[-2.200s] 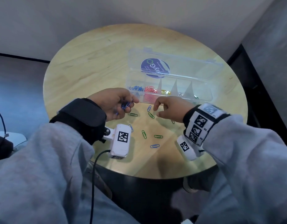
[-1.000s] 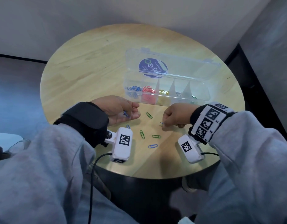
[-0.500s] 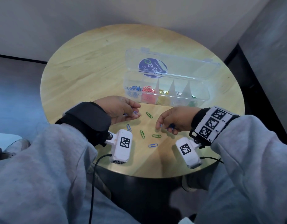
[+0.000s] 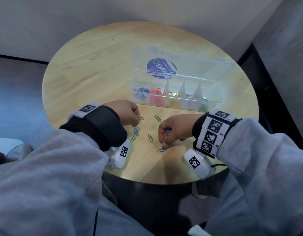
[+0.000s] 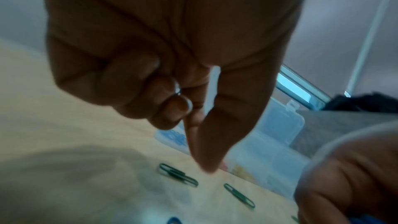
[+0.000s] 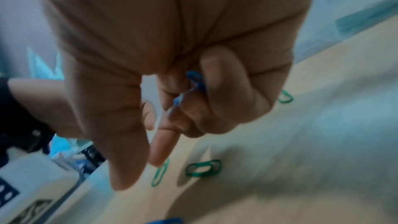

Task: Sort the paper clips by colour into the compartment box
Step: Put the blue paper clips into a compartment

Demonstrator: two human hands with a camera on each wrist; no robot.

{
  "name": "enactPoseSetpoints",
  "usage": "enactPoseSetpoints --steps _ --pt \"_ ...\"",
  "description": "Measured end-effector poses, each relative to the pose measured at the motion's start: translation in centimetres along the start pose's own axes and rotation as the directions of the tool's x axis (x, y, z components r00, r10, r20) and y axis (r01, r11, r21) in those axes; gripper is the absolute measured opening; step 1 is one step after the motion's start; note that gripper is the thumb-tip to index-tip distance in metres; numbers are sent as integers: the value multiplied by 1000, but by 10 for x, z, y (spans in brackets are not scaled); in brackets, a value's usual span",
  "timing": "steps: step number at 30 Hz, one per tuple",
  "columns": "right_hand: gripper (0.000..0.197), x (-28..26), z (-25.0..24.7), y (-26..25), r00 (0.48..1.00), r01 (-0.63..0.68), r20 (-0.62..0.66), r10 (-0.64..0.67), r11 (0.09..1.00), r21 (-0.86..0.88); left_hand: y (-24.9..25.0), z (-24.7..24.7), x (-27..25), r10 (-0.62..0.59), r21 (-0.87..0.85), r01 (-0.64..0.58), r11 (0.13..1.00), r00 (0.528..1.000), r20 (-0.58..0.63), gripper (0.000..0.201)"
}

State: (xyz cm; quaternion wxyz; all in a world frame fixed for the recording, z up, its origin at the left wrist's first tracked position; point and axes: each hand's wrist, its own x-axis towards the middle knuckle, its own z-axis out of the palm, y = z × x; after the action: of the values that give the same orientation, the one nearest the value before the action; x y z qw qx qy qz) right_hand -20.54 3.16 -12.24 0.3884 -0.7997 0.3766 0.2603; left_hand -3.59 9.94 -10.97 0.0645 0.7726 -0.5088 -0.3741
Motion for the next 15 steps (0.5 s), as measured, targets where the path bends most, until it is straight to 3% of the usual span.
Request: enactPoseSetpoints --steps 2,11,15 --pt "16 -1 2 -4 999 24 -31 -26 996 -89 -1 0 -2 8 116 -6 993 1000 -16 19" --pt "27 -3 12 -11 991 71 -83 -103 944 -323 0 16 -3 18 299 -16 954 1000 -3 19" --pt "16 -1 20 -10 991 83 -68 -117 922 -379 -1 21 3 11 332 -18 943 1000 24 10"
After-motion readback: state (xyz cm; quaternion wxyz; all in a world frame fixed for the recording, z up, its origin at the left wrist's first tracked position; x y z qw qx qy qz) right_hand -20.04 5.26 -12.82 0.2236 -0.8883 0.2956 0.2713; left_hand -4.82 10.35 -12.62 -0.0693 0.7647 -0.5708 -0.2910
